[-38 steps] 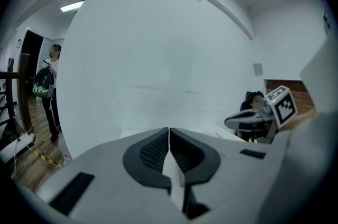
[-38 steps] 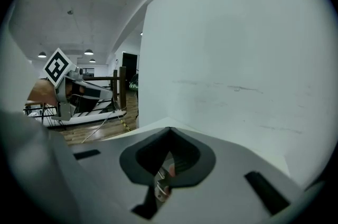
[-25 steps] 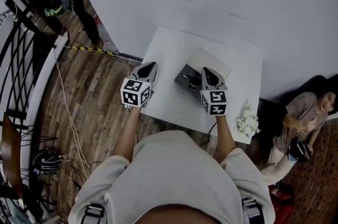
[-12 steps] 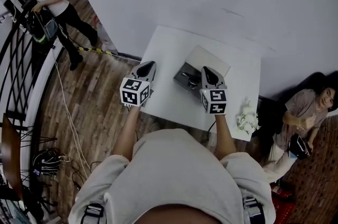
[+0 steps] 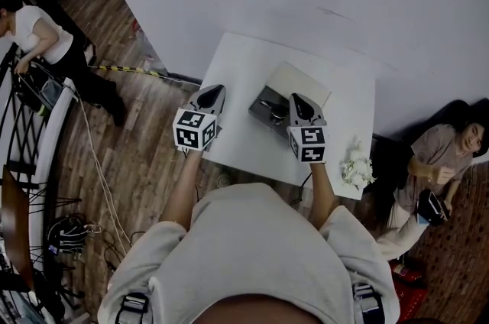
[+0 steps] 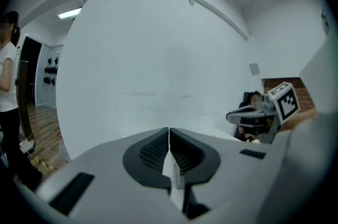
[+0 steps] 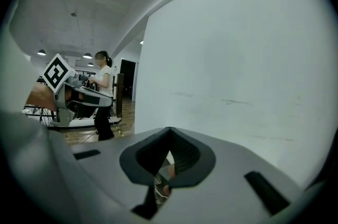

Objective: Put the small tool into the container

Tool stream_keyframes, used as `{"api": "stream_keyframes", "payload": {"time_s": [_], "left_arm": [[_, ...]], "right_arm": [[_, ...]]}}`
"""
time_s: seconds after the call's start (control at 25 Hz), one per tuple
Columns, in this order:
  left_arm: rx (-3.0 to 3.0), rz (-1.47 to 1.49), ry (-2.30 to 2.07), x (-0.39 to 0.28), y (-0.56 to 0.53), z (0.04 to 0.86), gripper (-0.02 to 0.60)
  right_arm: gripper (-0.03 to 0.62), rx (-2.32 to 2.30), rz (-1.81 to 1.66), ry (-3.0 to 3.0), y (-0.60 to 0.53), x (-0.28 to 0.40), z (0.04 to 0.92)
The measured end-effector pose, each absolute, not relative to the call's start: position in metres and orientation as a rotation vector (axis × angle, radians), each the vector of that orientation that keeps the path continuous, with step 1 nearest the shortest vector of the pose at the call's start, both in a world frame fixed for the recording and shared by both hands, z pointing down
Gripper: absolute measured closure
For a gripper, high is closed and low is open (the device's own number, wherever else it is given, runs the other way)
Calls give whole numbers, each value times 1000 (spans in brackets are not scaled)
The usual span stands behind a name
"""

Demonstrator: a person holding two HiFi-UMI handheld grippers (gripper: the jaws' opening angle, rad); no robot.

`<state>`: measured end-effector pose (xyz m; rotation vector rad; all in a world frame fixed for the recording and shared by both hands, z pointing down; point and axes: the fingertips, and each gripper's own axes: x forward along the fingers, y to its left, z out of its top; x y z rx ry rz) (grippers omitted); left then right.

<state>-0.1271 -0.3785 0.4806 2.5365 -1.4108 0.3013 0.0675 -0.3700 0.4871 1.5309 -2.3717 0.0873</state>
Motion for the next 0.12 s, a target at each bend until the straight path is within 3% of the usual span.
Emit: {"api": "stream_keyframes", "payload": {"time_s": [0.12], "left_arm": [[2533,300,-1407,-125,-379,481,569]], "right_arm": [[595,1526,82,-2368,-369,67,489]]}}
